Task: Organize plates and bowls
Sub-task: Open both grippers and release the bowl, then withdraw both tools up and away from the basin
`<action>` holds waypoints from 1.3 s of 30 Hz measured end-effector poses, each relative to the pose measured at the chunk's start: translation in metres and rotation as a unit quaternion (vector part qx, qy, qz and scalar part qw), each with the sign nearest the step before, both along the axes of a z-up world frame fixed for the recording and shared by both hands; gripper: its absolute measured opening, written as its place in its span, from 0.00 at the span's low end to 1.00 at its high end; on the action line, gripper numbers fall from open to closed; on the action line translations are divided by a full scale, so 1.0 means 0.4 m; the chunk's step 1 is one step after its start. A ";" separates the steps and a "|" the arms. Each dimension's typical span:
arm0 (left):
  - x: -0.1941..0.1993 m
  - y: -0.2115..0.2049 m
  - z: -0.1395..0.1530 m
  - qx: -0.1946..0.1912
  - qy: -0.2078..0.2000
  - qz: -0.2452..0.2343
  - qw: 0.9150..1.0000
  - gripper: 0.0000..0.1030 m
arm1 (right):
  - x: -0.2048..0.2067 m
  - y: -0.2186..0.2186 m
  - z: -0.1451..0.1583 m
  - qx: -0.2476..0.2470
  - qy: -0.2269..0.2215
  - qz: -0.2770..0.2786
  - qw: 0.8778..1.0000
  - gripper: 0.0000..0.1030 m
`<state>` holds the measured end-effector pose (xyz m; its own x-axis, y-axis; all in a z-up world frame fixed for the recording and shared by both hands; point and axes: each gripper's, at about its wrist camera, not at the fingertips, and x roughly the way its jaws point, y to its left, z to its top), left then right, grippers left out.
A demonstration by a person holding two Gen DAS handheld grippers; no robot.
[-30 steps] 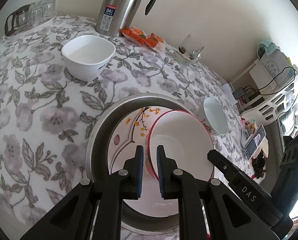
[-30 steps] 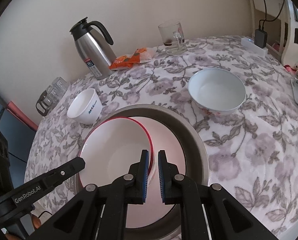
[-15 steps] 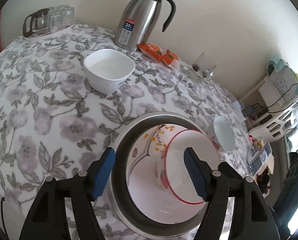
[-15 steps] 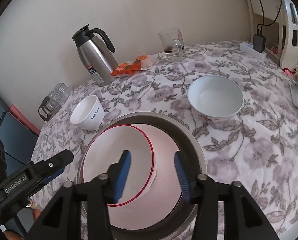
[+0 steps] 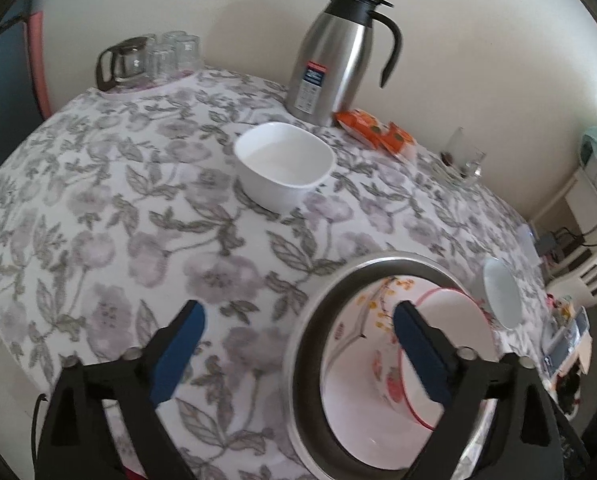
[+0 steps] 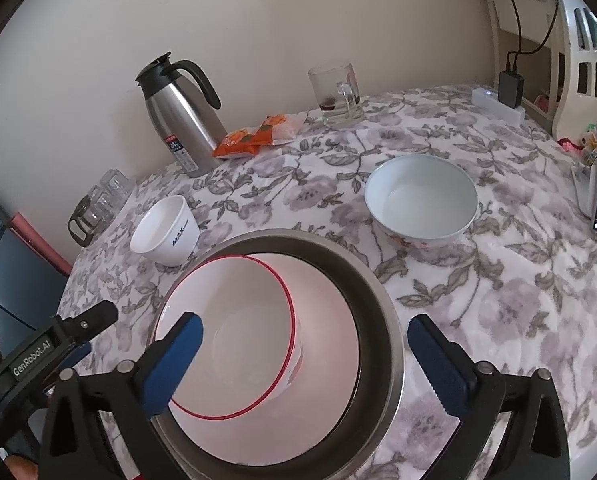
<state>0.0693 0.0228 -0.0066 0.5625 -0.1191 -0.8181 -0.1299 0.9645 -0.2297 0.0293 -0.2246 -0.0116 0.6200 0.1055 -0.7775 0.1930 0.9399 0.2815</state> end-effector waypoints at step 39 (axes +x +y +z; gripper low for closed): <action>0.204 0.047 0.110 0.097 -0.015 0.119 0.988 0.95 | 0.047 0.063 0.189 -0.168 -0.067 -0.038 0.983 1.00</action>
